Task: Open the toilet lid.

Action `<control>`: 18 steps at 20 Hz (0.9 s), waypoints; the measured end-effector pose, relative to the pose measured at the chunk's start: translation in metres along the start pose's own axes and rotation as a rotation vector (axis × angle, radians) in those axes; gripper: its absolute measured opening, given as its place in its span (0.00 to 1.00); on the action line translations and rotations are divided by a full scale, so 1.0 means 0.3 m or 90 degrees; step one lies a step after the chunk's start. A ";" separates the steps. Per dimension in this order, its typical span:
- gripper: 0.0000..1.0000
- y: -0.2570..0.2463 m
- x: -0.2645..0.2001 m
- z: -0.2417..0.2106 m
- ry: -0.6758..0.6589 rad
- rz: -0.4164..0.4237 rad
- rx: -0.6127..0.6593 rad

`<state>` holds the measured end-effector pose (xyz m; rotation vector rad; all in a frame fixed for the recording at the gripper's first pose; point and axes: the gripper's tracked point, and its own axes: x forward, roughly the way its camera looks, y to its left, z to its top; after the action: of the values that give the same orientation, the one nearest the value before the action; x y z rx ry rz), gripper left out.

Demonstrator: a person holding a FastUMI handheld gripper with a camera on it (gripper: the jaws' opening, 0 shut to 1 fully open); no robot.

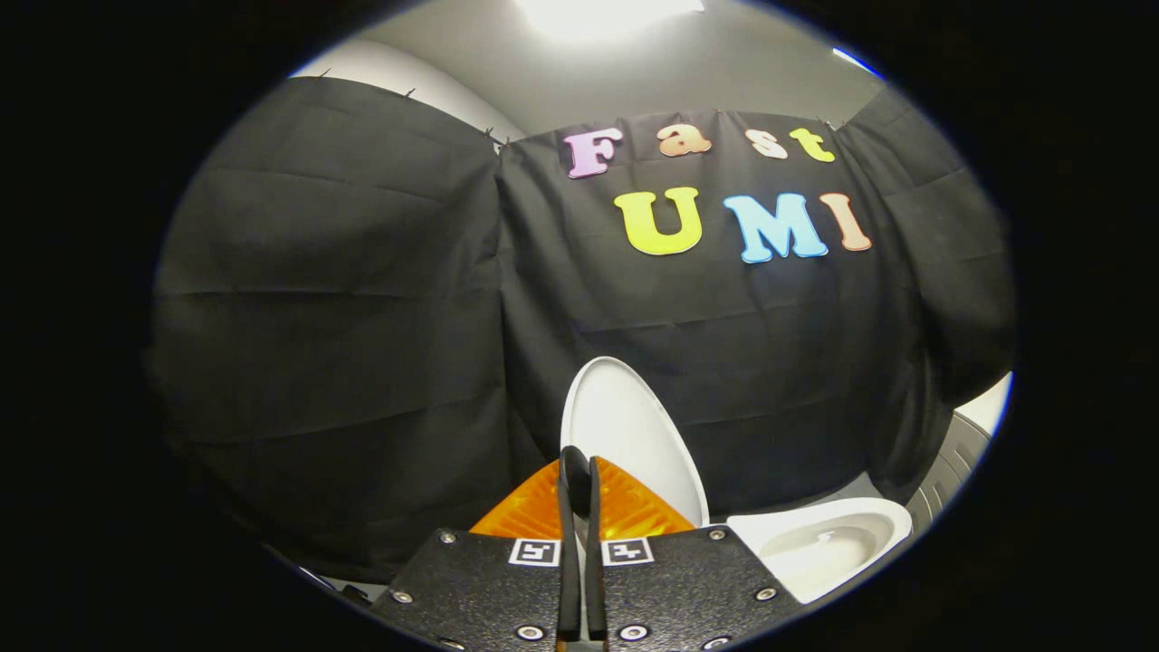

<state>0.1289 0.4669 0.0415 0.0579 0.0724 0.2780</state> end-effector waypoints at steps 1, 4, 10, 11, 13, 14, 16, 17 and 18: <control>0.03 0.003 0.003 -0.013 0.005 0.006 -0.009; 0.12 0.030 0.013 -0.015 0.015 0.050 -0.062; 0.95 -0.050 -0.112 -0.005 0.006 0.081 -0.196; 0.95 -0.074 -0.139 0.008 -0.002 0.080 -0.202; 0.95 -0.136 -0.196 0.031 -0.006 0.068 -0.198; 0.95 -0.188 -0.232 0.043 -0.004 0.054 -0.186; 0.95 -0.263 -0.298 0.038 0.000 0.025 -0.148; 0.95 -0.306 -0.327 0.043 0.002 0.011 -0.128; 0.95 -0.360 -0.358 0.049 0.005 -0.004 -0.111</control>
<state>0.0564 0.3328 0.0559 -0.1160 0.0561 0.2781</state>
